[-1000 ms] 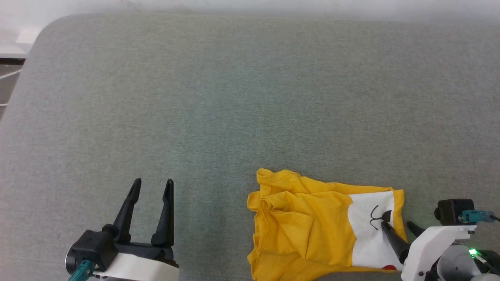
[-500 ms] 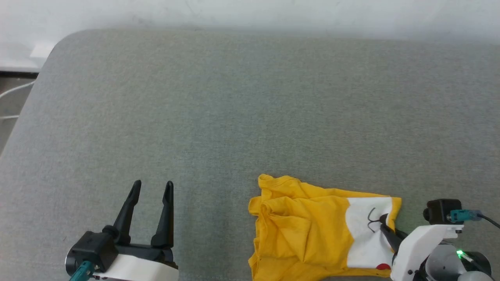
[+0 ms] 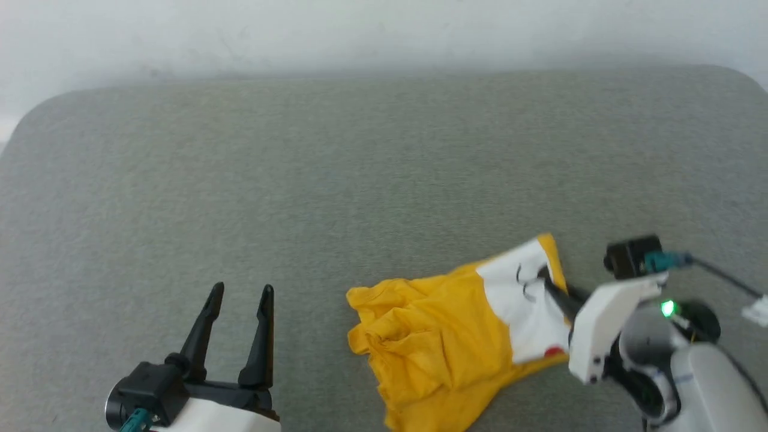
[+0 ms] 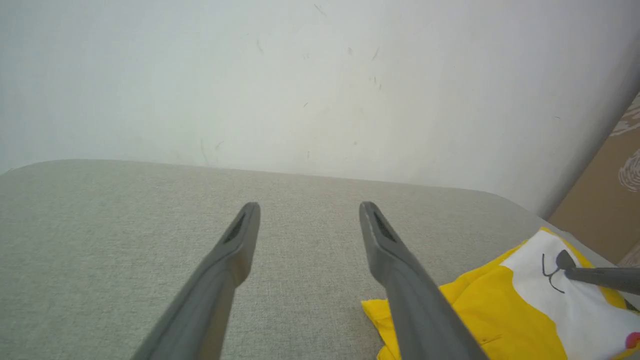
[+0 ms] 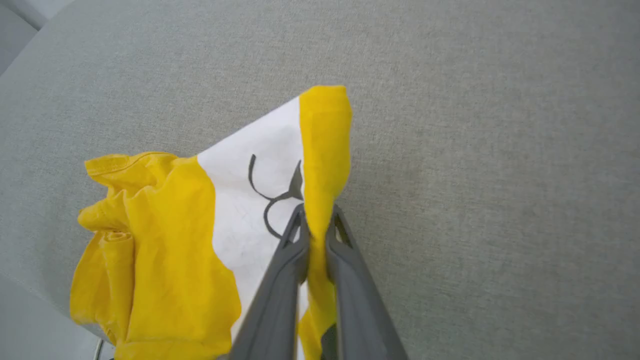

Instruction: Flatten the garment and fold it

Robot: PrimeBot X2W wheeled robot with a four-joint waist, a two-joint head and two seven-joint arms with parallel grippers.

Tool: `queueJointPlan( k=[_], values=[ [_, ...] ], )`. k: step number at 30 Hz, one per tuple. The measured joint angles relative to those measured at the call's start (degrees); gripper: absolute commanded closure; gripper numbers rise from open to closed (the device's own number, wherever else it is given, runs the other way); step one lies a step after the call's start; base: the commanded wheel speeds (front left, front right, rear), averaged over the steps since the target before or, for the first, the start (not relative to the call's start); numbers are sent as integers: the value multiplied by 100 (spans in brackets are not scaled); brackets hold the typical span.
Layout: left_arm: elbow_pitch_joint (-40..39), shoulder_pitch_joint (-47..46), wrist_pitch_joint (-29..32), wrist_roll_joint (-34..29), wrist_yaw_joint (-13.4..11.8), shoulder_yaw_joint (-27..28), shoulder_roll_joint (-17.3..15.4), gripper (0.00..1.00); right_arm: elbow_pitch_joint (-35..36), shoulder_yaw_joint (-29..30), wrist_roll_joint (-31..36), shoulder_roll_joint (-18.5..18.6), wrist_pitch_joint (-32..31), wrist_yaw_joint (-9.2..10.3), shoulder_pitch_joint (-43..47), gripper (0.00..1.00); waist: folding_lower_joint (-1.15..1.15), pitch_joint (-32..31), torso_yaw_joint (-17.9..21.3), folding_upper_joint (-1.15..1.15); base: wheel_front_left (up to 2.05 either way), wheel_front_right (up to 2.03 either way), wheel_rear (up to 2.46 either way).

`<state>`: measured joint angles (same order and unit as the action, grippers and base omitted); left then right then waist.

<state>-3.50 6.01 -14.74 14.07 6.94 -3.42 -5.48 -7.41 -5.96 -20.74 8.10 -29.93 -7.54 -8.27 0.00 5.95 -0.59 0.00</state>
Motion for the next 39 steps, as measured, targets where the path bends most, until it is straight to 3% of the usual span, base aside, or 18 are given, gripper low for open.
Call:
queueJointPlan(
  k=[18, 39],
  values=[
    [-522, -329, 163, -97, -51, -47, -291, 0, -438, -166, 105, 1070, -108, -1, -2202, 100, -1, 628, 1044, 0, 0, 0, 0],
    [-1365, -1088, 769, -268, -44, -104, -954, 0, -1374, 964, 703, 1441, 641, -2, -3600, 100, -1, 2170, 1781, 0, 0, 0, 0]
  ],
)
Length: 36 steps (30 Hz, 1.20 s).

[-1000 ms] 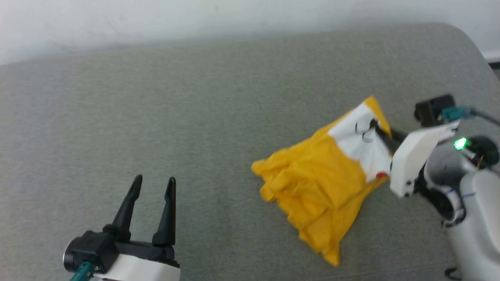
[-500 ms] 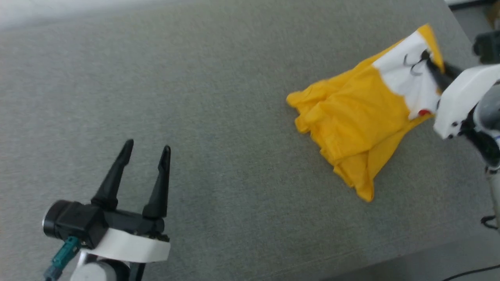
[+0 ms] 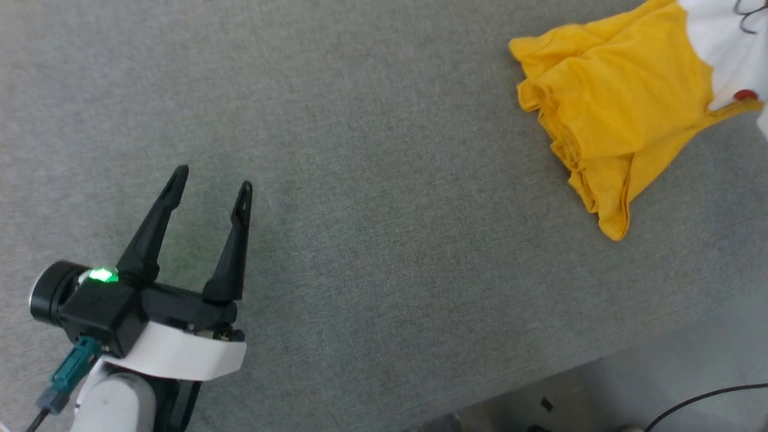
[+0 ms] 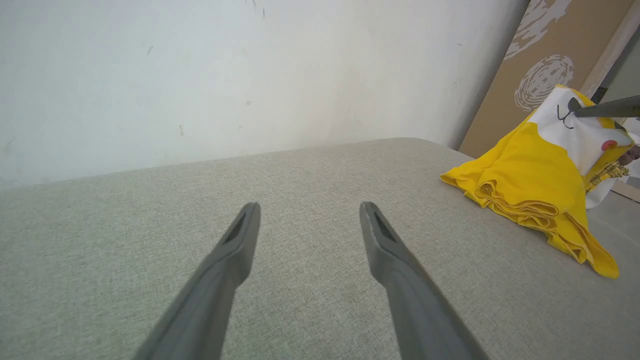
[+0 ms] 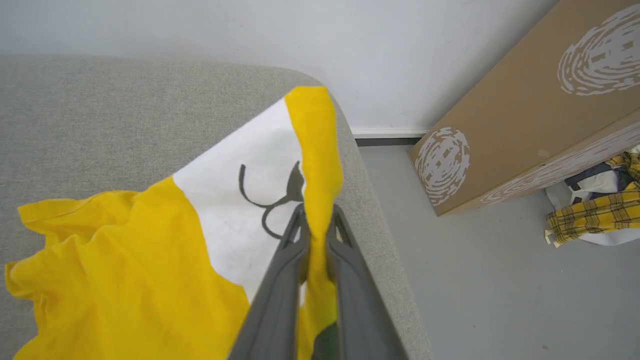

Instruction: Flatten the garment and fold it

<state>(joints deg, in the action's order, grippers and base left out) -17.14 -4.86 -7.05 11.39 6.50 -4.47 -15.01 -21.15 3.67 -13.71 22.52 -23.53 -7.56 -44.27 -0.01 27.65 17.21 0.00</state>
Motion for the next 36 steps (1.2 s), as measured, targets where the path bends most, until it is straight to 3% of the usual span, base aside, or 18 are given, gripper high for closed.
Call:
queueJointPlan(
  k=[8, 14, 15, 16, 17, 18, 29, 36],
  values=[
    [-170, -242, 144, -40, 1, -82, -152, 0, -588, 573, 636, 99, 523, -4, -261, 100, 0, 531, -20, 0, 0, 0, 0],
    [-207, -334, 156, -40, 2, -123, -188, 0, -1043, 1133, 1224, 1, 610, -4, -353, 92, 0, 802, -175, 0, 0, 0, 0],
    [-207, -363, 156, -40, 2, -133, -189, 0, -1094, 1250, 1308, -24, 621, -4, -370, 83, 0, 825, -213, 0, 0, 0, 0],
    [-207, -378, 155, -41, 2, -140, -191, 0, -1138, 1347, 1413, -44, 647, -4, -380, 64, 1, 845, -248, 0, 0, 0, 0],
    [-207, -384, 155, -42, 2, -151, -192, 0, -1179, 1466, 1522, -65, 649, -4, -394, 5, 1, 863, -281, 0, 0, 0, 0],
    [-200, -400, 154, -45, 1, -170, -191, 0, -1246, 1657, 1673, -134, 681, -4, -438, 0, 0, 891, -338, 0, 0, 0, 0],
    [147, -459, -111, -38, -100, -180, -108, 0, -1341, 1878, 1920, -368, 983, -4, -496, 0, 1, 620, -439, 0, 0, 0, 0],
    [411, -452, -439, -29, -235, -193, 59, 0, -1162, 1836, 1614, -505, 1478, -4, -122, 0, 2, 156, -513, 0, 0, 0, 0]
  ],
)
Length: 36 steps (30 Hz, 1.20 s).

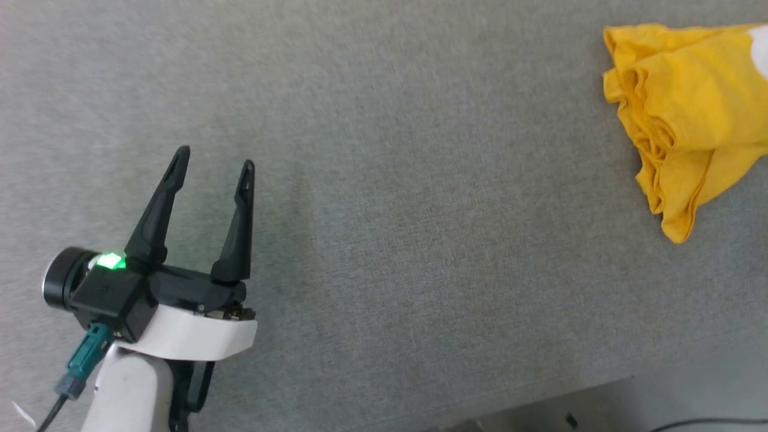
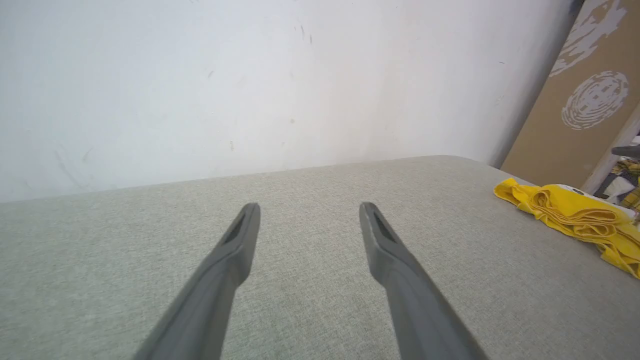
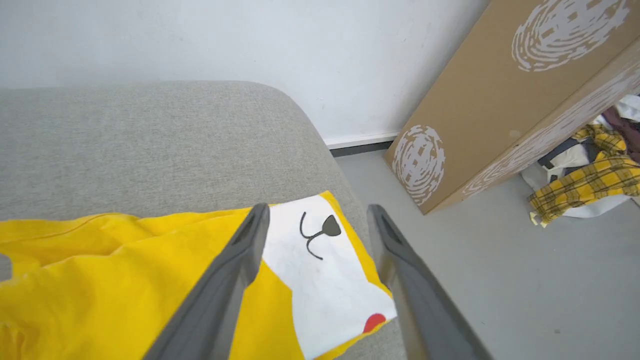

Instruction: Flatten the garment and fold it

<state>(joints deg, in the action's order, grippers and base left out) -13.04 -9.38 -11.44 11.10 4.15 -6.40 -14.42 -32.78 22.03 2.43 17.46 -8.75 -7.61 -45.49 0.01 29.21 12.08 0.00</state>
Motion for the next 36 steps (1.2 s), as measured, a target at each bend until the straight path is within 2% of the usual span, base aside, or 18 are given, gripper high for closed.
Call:
queueJointPlan(
  k=[7, 9, 14, 21, 27, 30, 36],
  values=[
    [222, 288, -172, 80, -236, 81, 226, 0, 584, -250, -660, -212, 398, 0, 960, 0, 1, -546, -154, 0, 0, 0, 0],
    [298, 408, -235, 85, -437, 212, 297, 0, 978, -396, -914, -343, 586, 1, 1407, 0, 1, -777, -231, 0, 0, 0, 0],
    [432, 585, -307, -5, -630, 337, 386, 0, 1777, -597, -1127, -708, 755, 0, 2336, 0, 1, -1168, -371, 0, 0, 0, 0],
    [628, 852, -328, -54, -678, 447, 499, 0, 2608, -704, -1198, -1189, 1012, 1, 3373, 0, 1, -1722, -570, 0, 0, 0, 0],
    [664, 1281, -328, -57, -680, 550, 643, 0, 3206, -736, -693, -1412, 1505, 1, 3986, 0, 1, -2216, -714, 0, 0, 0, 0],
    [730, 1509, -328, -115, -679, 542, 689, 0, 3339, -753, -437, -1429, 1600, 1, 4236, 0, 1, -2446, -781, 0, 0, 0, 0],
    [880, 1770, -330, -209, -623, 485, 727, 0, 3232, -701, -453, -1435, 1824, 1, 4670, 0, 1, -2795, -969, 0, 0, 0, 0]
  ],
)
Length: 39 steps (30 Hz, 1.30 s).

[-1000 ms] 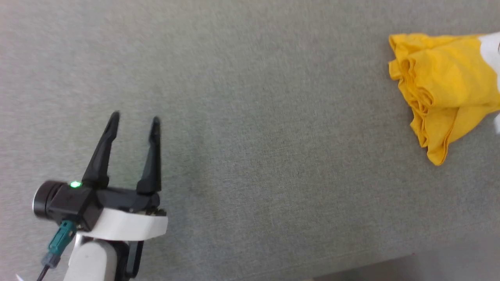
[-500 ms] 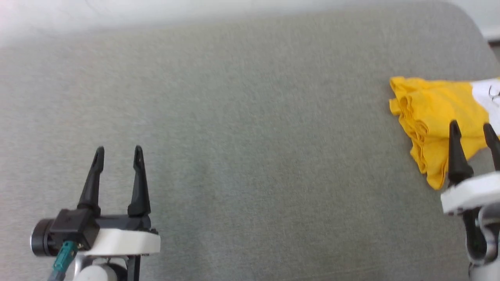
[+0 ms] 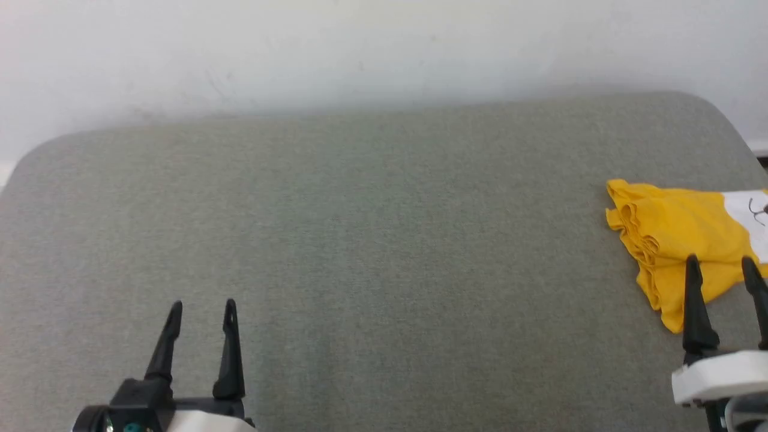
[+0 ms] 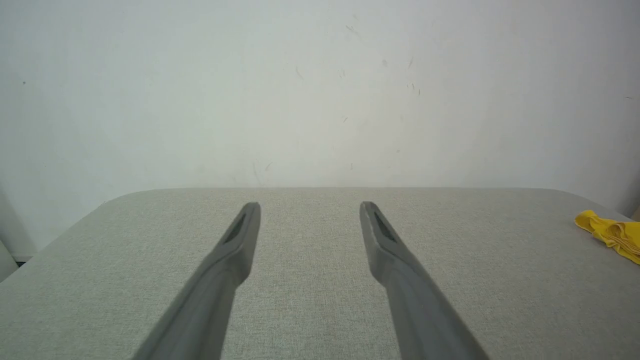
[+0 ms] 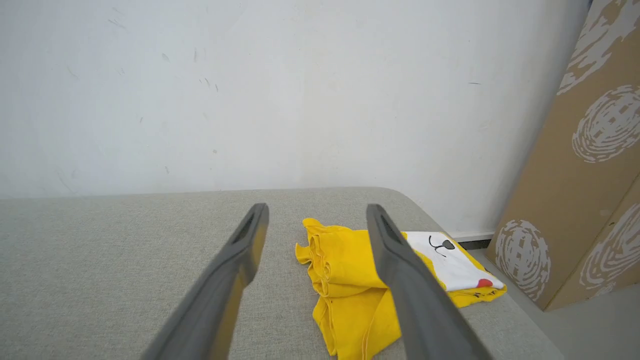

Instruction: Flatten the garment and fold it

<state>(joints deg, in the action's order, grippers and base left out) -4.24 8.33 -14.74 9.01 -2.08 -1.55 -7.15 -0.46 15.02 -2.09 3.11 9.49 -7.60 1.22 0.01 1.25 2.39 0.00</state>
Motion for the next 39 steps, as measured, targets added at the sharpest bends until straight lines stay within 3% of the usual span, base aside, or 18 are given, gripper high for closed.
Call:
queueJointPlan(
  k=[9, 28, 29, 39],
  values=[
    [171, 346, 1, -181, 3, -103, 74, 0, -288, 343, -164, -3, 290, 0, 438, 0, -1, -365, -257, 0, 0, 0, 0],
    [199, 366, 1, -312, 114, -225, 151, 0, -580, 100, 4, -5, 439, 0, 473, 0, -1, -404, -210, 0, 0, 0, 0],
    [180, 365, 1, -305, 143, -218, 155, 100, -580, 91, 7, -5, 439, 0, 472, 100, -1, -386, -210, 0, 0, 0, 0],
    [182, 360, 59, -307, 146, -222, 154, 100, -581, 90, 7, 0, 371, -1, 472, 100, -3, -370, -209, 0, 0, 0, 0]
  ],
)
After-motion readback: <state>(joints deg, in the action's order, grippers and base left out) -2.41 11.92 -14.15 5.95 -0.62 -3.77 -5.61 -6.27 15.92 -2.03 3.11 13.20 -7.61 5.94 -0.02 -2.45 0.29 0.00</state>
